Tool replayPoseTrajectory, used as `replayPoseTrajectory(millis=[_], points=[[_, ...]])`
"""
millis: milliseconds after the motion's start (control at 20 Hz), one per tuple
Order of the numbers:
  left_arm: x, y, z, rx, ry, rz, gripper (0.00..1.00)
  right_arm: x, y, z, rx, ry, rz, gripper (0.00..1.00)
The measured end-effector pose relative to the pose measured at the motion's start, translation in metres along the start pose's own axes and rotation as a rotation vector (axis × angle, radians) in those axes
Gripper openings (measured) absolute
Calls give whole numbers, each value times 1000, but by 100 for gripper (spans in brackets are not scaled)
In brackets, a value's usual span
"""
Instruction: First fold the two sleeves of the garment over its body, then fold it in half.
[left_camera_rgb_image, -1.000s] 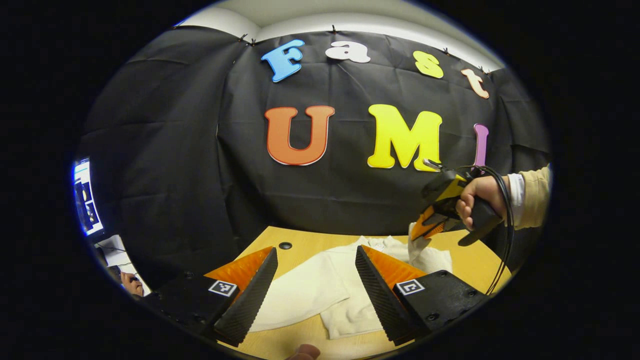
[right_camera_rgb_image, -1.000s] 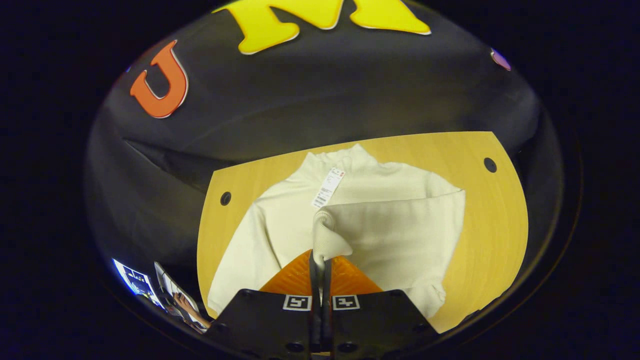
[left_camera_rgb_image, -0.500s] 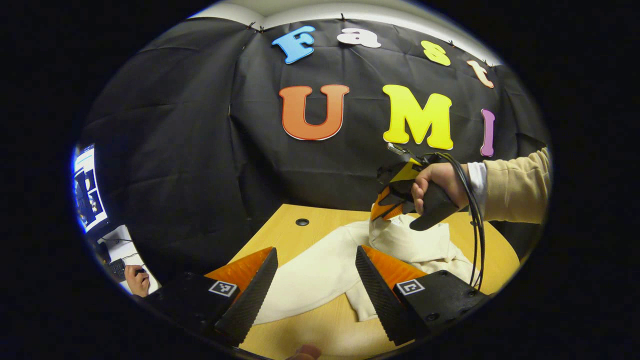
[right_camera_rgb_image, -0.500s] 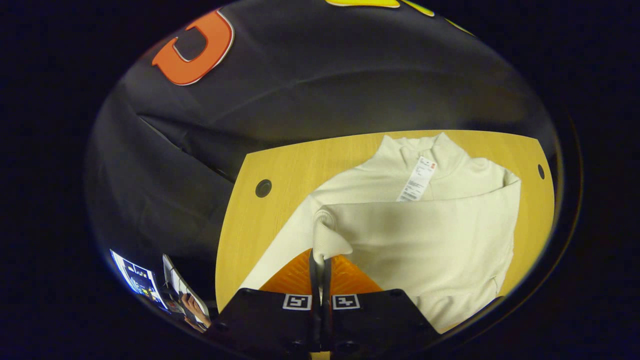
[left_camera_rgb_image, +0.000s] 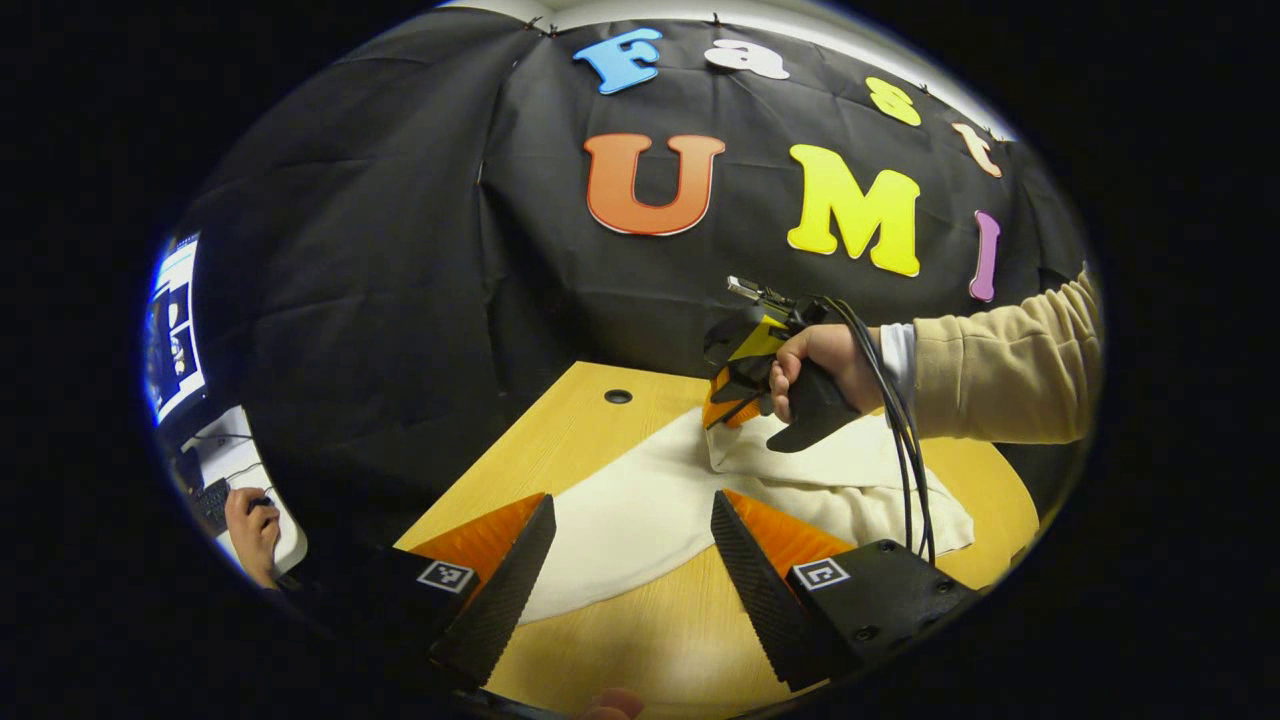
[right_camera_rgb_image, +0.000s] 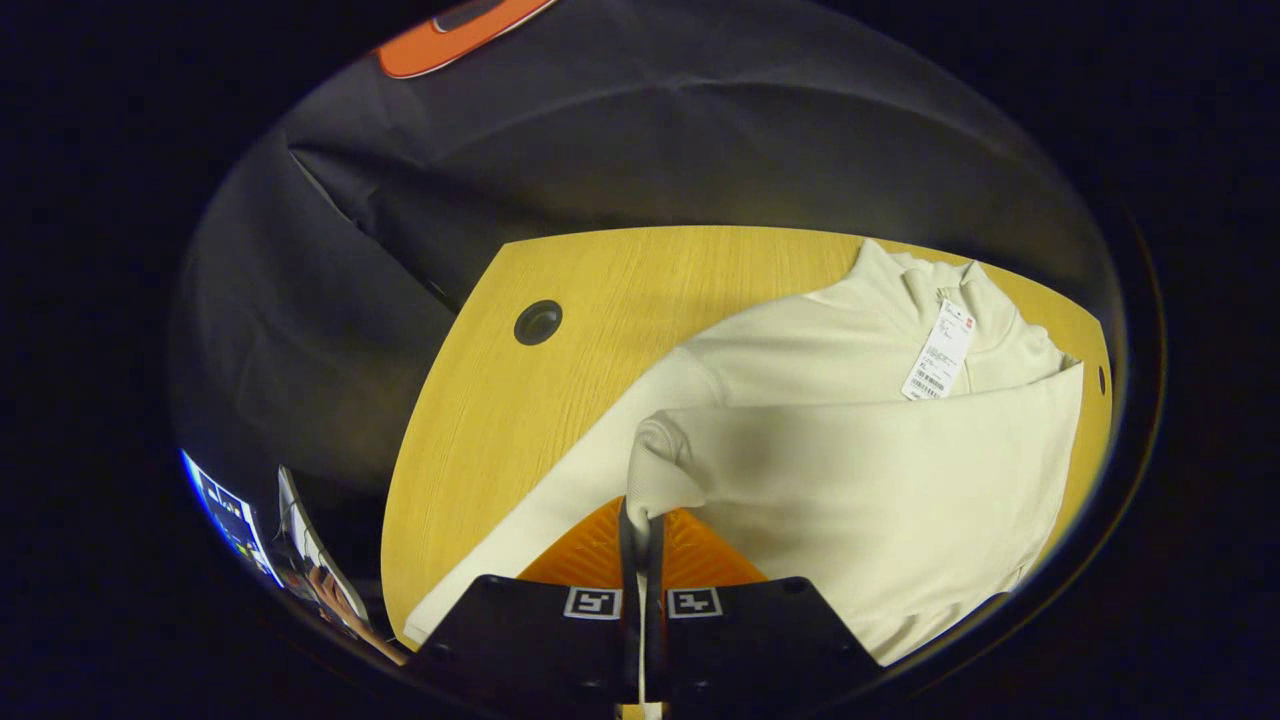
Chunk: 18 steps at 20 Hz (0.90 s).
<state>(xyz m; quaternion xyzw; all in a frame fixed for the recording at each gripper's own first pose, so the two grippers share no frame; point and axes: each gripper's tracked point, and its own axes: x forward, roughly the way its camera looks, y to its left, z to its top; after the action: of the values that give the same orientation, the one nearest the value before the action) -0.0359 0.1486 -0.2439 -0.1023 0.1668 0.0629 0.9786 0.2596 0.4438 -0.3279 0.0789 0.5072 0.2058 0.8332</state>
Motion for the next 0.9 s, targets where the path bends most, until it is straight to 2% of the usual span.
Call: replayPoseTrajectory(millis=[100,150,200,250,300,350,400,500,550,600,650,900], points=[[3,7,-13,0,15,19,99,4,0,0,-8,-14,1,2],[6,13,-17,1,17,35,99,6,2,1,-2,-25,14,8],[9,18,-19,-1,16,51,99,0,4,2,-4,-26,33,9],[12,23,-21,-3,19,68,99,-1,5,2,-10,-31,46,25],[15,27,-22,-8,21,88,99,-6,8,5,-16,-45,56,34],[18,31,-23,-18,14,109,99,-15,7,8,-19,-68,55,66],[21,37,-21,-27,5,130,99,-24,3,13,-20,-93,45,82],[27,48,-30,-51,25,186,99,-51,-7,21,-15,-141,47,95],[31,57,-35,-61,38,222,99,-68,-10,22,-13,-162,56,95],[32,63,-38,-78,53,251,99,-89,-17,24,-21,-189,59,92],[33,69,-42,-96,73,281,99,-110,-25,26,-36,-221,61,96],[25,108,-61,-166,156,450,99,-217,-71,12,-118,-352,49,96]])
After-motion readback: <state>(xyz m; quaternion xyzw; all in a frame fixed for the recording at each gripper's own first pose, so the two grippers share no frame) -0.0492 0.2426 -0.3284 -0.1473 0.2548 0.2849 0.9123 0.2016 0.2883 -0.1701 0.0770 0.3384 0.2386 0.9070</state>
